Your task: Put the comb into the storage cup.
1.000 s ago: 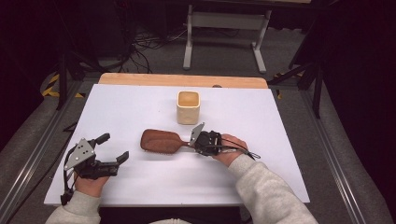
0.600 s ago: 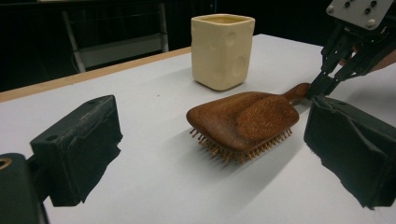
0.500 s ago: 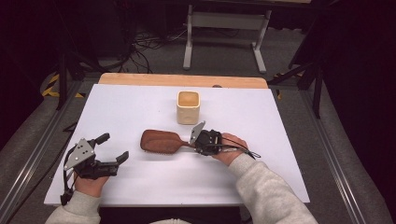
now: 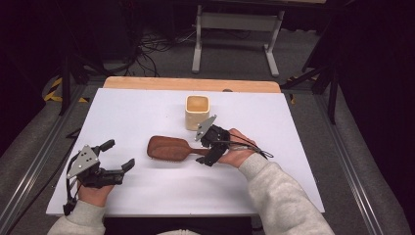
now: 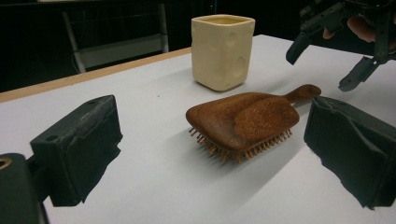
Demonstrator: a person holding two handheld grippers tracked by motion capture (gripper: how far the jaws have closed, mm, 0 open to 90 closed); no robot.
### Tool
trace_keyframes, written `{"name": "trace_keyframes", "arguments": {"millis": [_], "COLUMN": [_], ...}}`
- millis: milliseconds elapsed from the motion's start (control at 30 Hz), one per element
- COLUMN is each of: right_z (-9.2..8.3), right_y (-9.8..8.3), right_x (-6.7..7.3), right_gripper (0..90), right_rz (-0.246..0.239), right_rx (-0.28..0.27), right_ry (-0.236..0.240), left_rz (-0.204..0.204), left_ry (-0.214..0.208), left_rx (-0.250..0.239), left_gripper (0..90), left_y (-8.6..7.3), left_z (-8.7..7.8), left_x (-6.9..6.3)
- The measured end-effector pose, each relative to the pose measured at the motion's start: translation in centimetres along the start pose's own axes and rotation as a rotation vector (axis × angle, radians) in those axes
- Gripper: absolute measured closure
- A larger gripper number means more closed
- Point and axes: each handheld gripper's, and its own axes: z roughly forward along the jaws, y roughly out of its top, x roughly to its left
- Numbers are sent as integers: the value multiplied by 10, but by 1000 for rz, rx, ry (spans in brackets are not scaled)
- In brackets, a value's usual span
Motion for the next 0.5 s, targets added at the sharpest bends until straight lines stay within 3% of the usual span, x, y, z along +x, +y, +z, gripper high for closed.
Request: {"name": "trace_keyframes", "arguments": {"millis": [167,267,300,500], "right_z": [5,7,9,16], "right_y": [4,6,7,10], "right_x": [-2,-3,-4,-8], "right_gripper": [2,0,1,7], "right_rz": [6,5,-20,-18], "right_rx": [-26,-30,-39,-48], "right_ry": [24,51,52,42], "left_rz": [-1,1,1,1], "left_ry": [0,0,-1,0], "left_rx": [-4,0,0,-1], "left_gripper": [49,49,49,49], "left_y": [0,0,0,0], "left_z": [0,0,0,0], "left_x": [0,0,0,0]}}
